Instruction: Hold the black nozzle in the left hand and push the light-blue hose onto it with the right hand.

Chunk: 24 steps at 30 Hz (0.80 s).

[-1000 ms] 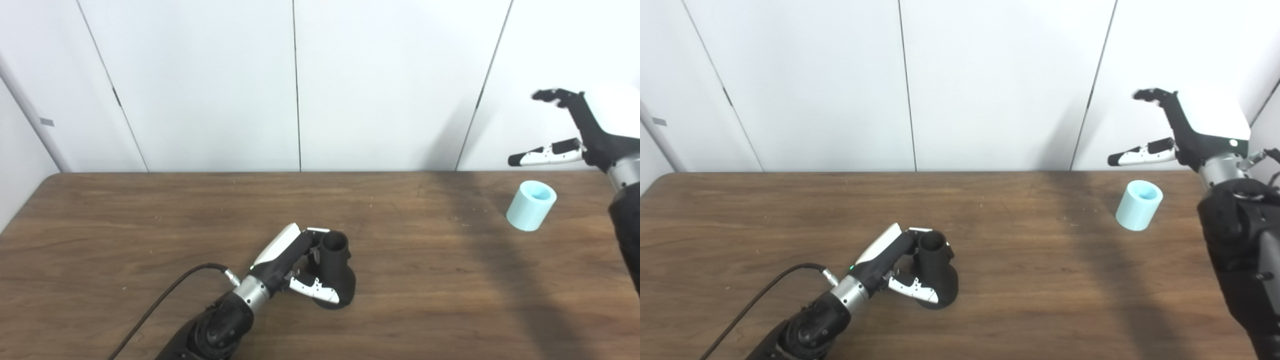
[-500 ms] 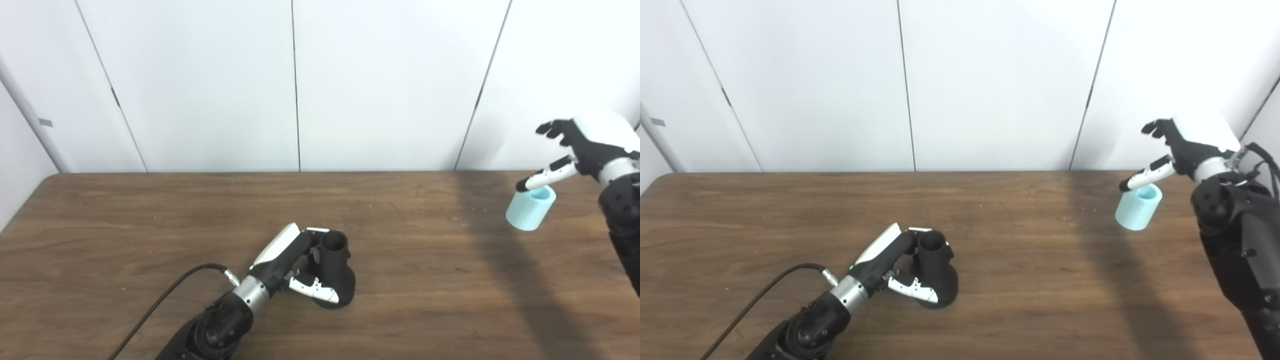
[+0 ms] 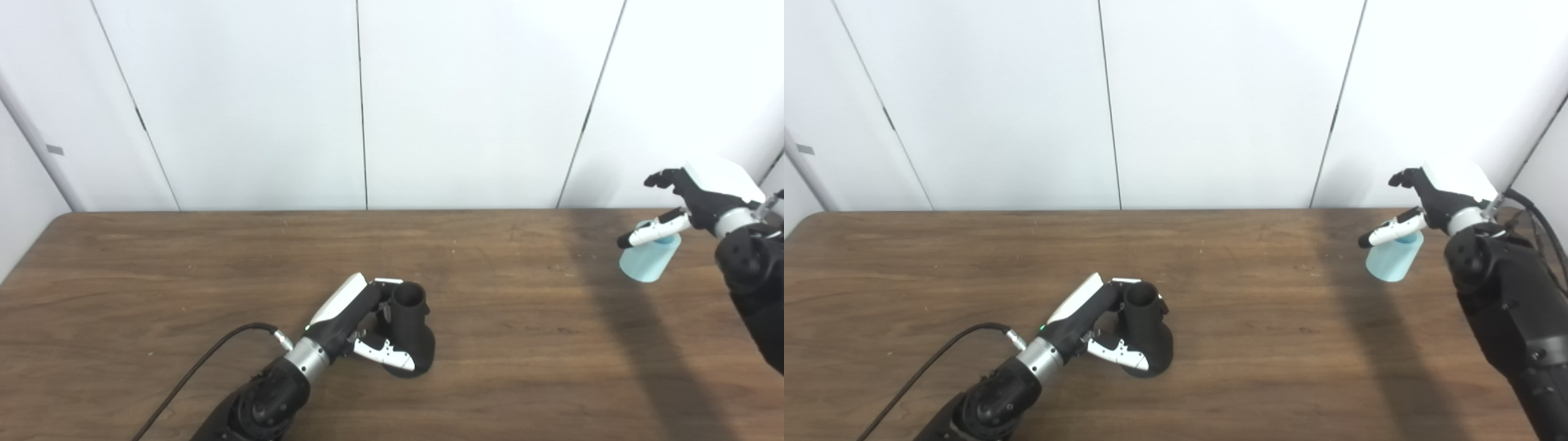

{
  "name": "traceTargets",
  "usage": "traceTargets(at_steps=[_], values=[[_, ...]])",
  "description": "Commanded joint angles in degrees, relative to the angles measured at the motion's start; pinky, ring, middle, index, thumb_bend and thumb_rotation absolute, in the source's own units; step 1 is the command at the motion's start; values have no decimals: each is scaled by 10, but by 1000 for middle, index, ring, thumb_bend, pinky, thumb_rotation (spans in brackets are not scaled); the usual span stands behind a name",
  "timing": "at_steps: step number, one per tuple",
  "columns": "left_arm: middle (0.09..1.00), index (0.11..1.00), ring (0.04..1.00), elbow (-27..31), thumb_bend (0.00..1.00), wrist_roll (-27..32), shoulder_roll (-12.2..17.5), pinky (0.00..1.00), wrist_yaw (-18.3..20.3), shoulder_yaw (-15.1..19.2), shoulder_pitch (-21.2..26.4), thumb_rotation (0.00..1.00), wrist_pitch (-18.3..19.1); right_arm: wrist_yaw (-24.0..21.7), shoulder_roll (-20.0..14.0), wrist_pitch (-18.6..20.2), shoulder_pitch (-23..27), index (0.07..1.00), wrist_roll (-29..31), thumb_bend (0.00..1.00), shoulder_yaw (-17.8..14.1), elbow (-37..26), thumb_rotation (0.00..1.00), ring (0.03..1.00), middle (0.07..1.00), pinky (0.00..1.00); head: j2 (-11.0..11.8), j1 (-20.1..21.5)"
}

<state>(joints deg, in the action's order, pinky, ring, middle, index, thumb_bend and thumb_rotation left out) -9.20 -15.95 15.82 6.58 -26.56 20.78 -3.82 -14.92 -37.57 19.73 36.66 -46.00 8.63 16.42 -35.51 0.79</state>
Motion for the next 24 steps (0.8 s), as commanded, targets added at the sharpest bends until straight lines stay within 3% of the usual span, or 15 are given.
traceTargets(at_steps=[1, 12, 24], values=[[483, 483, 381, -57, 526, -39, 26, 308, 38, -14, -48, 0, 41, 5, -25, -4, 34, 762, 0, 1000, -2, -8, 496, 786, 804, 641, 0, 1], [475, 488, 366, -56, 526, -40, 24, 290, 39, -10, -49, 0, 38, 14, -23, -10, 44, 772, -6, 1000, 27, 55, 507, 816, 831, 654, -2, -3], [483, 482, 379, -52, 526, -45, 25, 301, 41, -12, -48, 0, 39, 13, -26, -5, 47, 779, -3, 1000, 35, 69, 445, 824, 829, 677, -5, -5]])
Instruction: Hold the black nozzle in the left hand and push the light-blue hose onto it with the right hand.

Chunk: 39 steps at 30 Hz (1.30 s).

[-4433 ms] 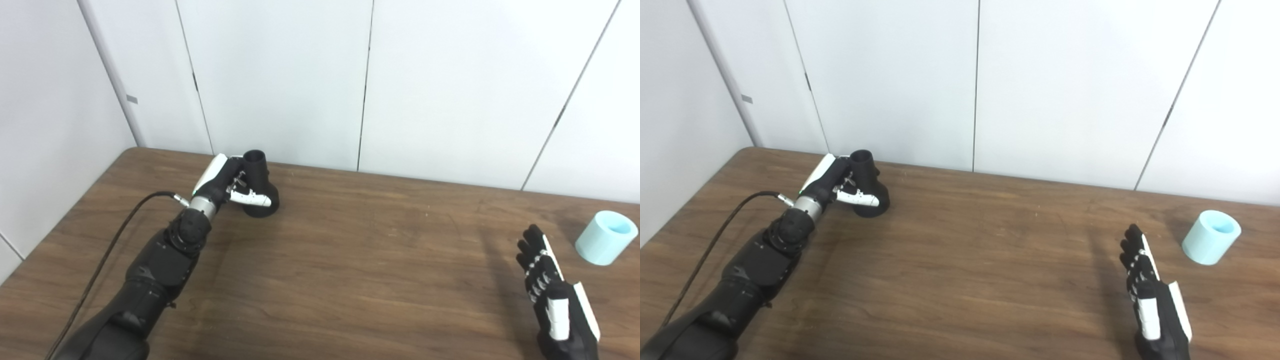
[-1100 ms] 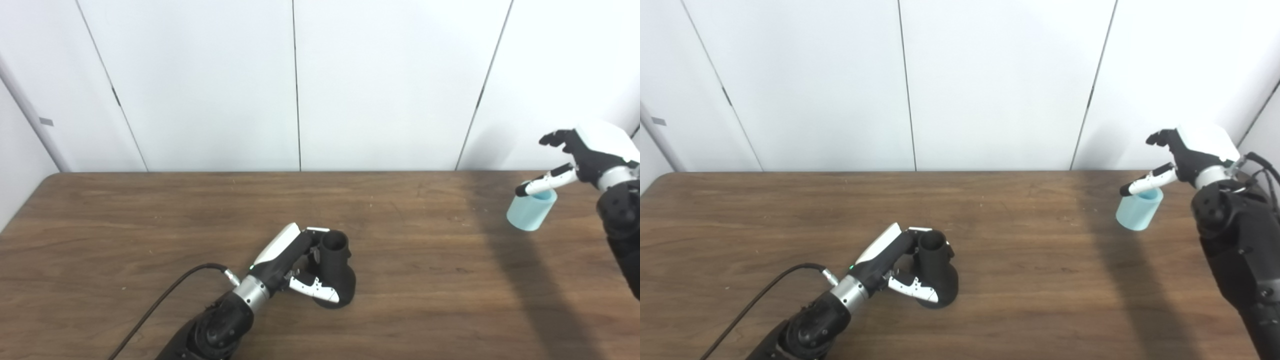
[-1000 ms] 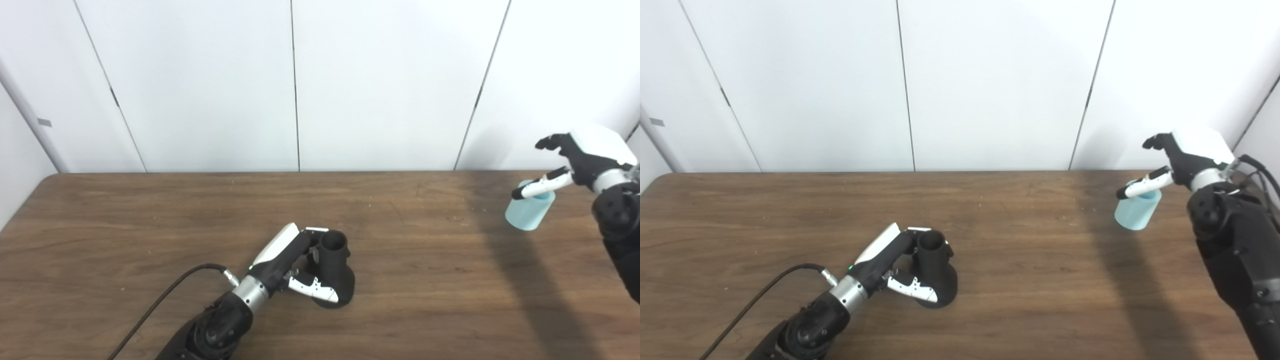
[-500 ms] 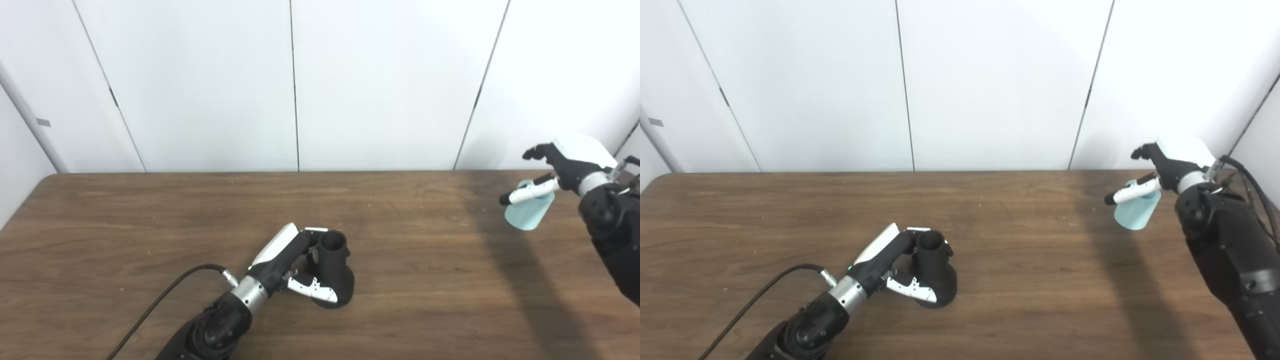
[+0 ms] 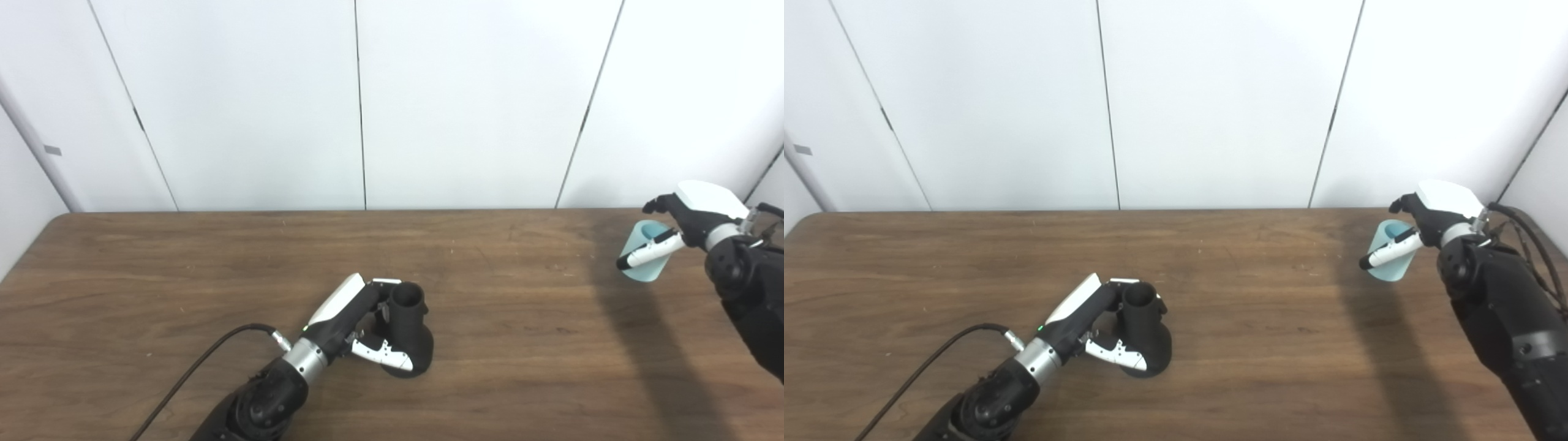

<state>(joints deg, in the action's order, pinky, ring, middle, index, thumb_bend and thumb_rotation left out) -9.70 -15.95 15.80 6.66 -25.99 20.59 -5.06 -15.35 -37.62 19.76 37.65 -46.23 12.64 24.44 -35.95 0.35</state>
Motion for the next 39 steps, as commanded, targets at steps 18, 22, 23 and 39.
traceTargets(at_steps=[18, 22, 23, 39], values=[[483, 482, 373, -46, 526, -45, 25, 294, 39, -17, -47, 0, 51, 67, -27, -47, 39, 717, 1, 985, 2, 9, 246, 669, 725, 568, -3, -3], [484, 482, 379, -45, 526, -46, 25, 298, 40, -18, -46, 0, 55, 70, -30, -53, 39, 682, -2, 964, 8, 8, 202, 635, 677, 550, -4, -3], [485, 481, 380, -45, 526, -46, 25, 298, 41, -17, -45, 0, 55, 72, -31, -54, 38, 677, -3, 960, 9, 7, 196, 624, 663, 545, -4, -3], [485, 481, 384, -40, 526, -45, 26, 301, 44, -16, -47, 0, 58, 37, -35, -38, 40, 678, 0, 976, 21, 13, 193, 651, 686, 561, -7, -4]])
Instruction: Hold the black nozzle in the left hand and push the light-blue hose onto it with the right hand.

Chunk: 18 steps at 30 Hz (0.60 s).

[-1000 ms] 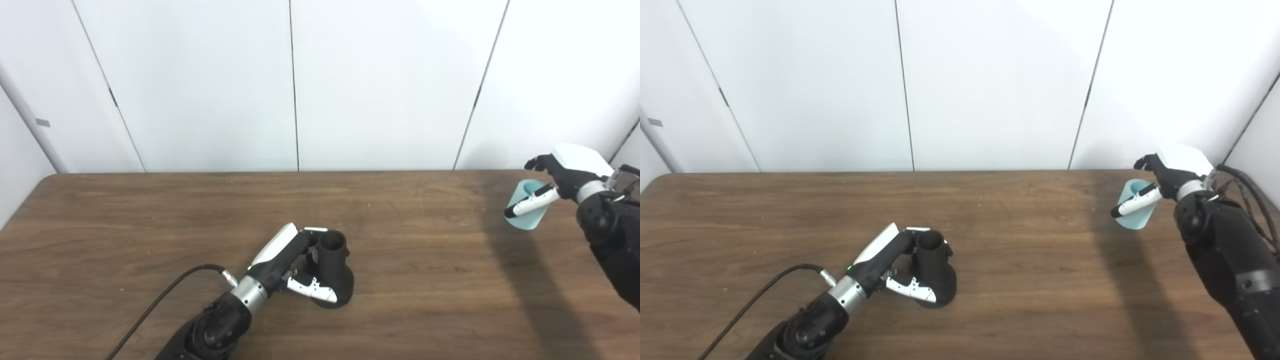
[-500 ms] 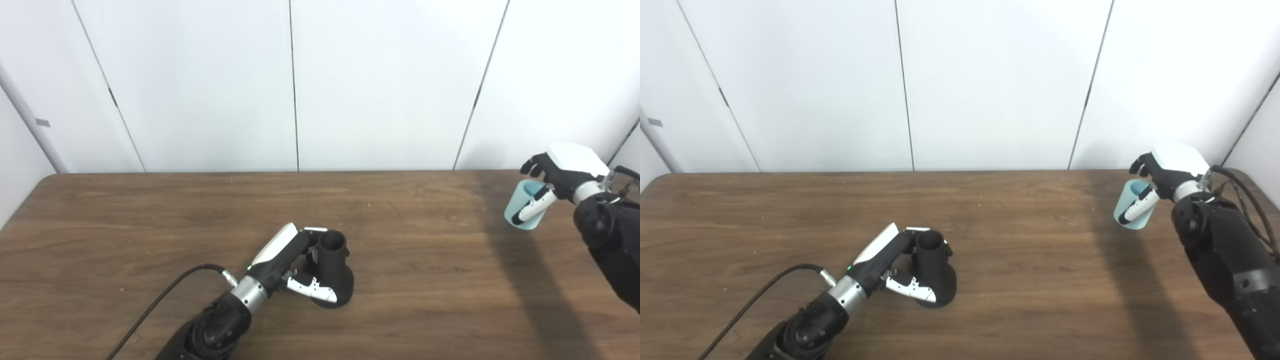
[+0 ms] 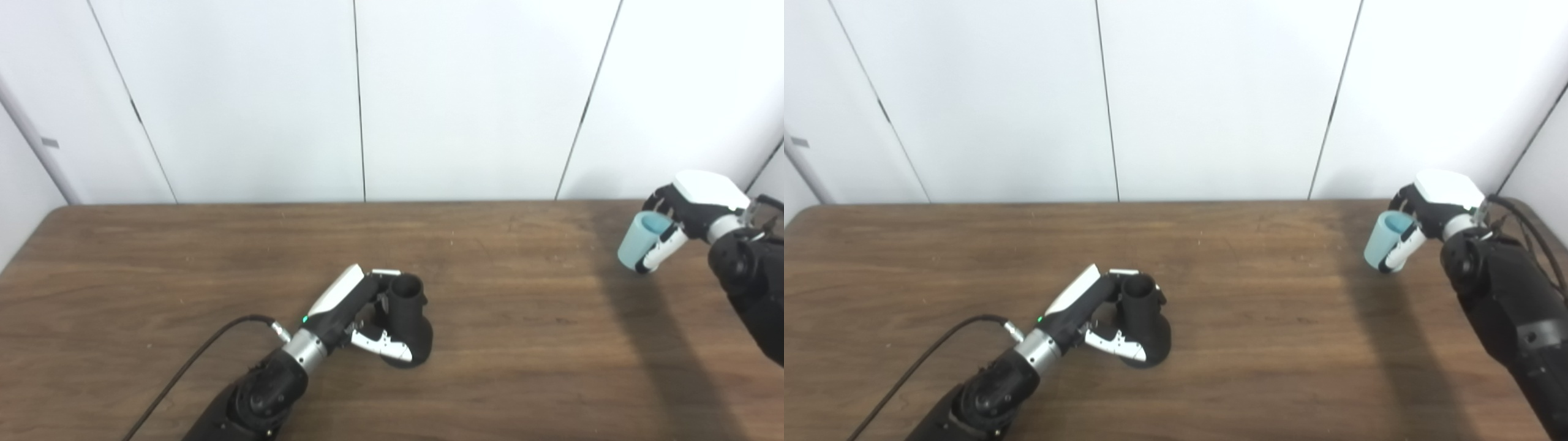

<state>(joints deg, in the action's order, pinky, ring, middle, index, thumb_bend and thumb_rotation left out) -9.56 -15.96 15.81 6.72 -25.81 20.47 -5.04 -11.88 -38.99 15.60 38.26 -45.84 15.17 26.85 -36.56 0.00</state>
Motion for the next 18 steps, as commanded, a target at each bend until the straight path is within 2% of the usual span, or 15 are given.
traceTargets(at_steps=[1, 8, 9, 11, 14, 16, 18], values=[[485, 481, 383, -42, 526, -44, 26, 301, 43, -18, -46, 0, 57, 3, -21, 3, 33, 678, -3, 976, -4, -11, 193, 652, 687, 562, -1, 0], [484, 483, 376, -44, 526, -44, 25, 295, 41, -17, -46, 0, 55, 10, -25, -9, 34, 676, -4, 974, -4, -9, 194, 643, 679, 556, -2, -1], [483, 483, 376, -45, 526, -44, 25, 295, 41, -17, -46, 0, 54, 14, -25, -14, 33, 660, -5, 950, -3, -10, 193, 587, 626, 512, -2, -1], [483, 483, 376, -46, 526, -45, 24, 295, 41, -18, -45, 0, 55, 24, -26, -23, 32, 651, -7, 936, -2, -13, 192, 558, 599, 490, -3, -2], [483, 483, 376, -44, 526, -45, 24, 295, 42, -18, -46, 0, 57, 42, -27, -41, 28, 611, -8, 883, -3, -16, 189, 438, 505, 392, -2, -3], [483, 483, 377, -43, 526, -45, 24, 296, 43, -18, -46, 0, 59, 62, -25, -61, 25, 595, -3, 857, -7, -14, 188, 401, 478, 352, -3, -3], [485, 482, 384, -44, 526, -45, 24, 303, 43, -18, -46, 0, 60, 86, -23, -85, 24, 583, 4, 824, -12, -7, 209, 405, 473, 342, -3, -3]])
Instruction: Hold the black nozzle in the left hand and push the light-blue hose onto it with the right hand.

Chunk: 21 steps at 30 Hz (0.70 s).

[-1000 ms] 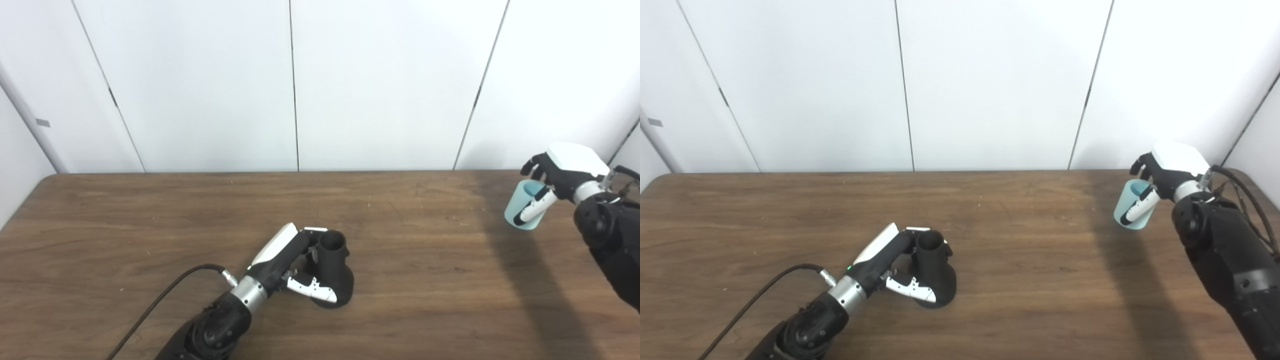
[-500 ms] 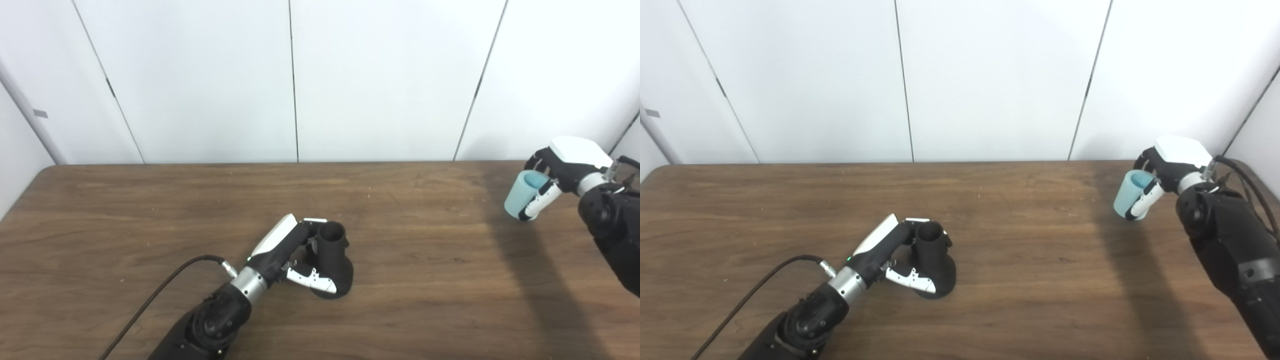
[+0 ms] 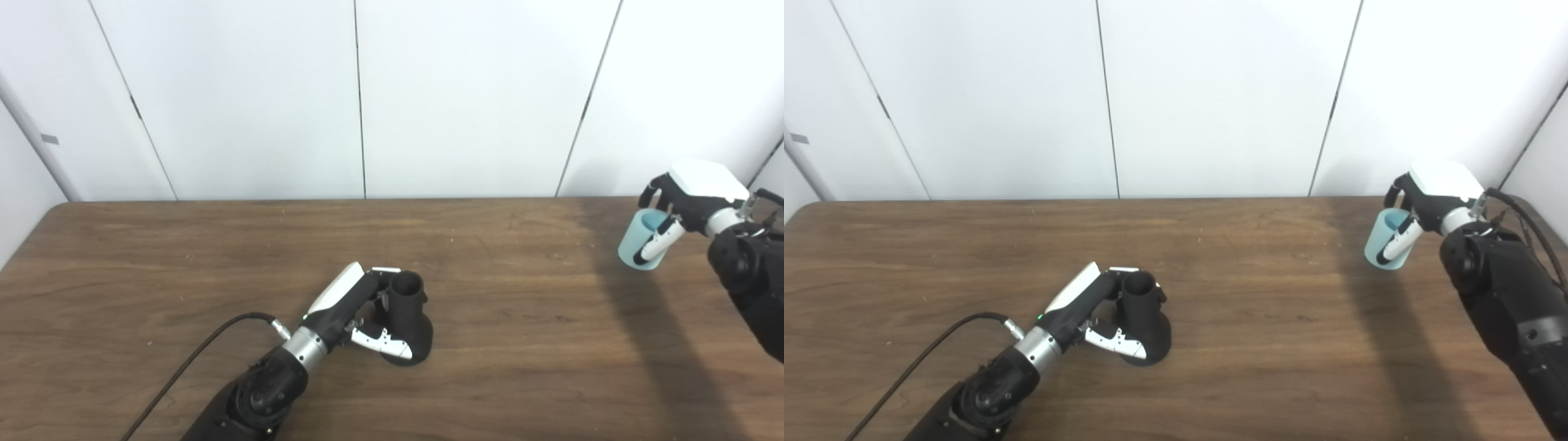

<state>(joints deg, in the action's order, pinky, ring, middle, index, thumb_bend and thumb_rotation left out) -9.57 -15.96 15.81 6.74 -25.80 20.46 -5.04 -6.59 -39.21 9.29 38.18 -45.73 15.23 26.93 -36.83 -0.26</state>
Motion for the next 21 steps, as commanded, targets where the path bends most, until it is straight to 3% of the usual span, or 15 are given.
traceTargets(at_steps=[1, 3, 4, 6, 12, 21], values=[[488, 479, 390, -45, 526, -45, 24, 308, 43, -19, -45, 0, 60, 43, -20, -33, 25, 582, 6, 815, -15, -4, 214, 406, 472, 342, 0, -1], [490, 477, 396, -48, 525, -45, 24, 314, 43, -19, -45, 0, 59, 58, -18, -49, 27, 580, 11, 803, -17, 6, 212, 400, 466, 340, 0, -1], [491, 476, 397, -48, 525, -45, 24, 315, 43, -19, -44, 0, 59, 63, -17, -54, 29, 537, 12, 666, -17, 11, 183, 387, 455, 331, 0, -1], [491, 476, 397, -47, 525, -45, 24, 317, 43, -19, -44, 0, 59, 70, -15, -60, 31, 500, 12, 553, -16, 21, 157, 356, 429, 305, 0, -1], [492, 476, 393, -42, 525, -47, 26, 315, 45, -20, -44, 0, 62, 52, -19, -47, 29, 486, 4, 523, -9, 13, 142, 264, 349, 198, -2, -2], [491, 477, 393, -40, 525, -45, 27, 317, 46, -18, -46, 0, 61, 2, -20, -27, 26, 484, 13, 522, -10, -3, 137, 226, 310, 155, -4, -2]])
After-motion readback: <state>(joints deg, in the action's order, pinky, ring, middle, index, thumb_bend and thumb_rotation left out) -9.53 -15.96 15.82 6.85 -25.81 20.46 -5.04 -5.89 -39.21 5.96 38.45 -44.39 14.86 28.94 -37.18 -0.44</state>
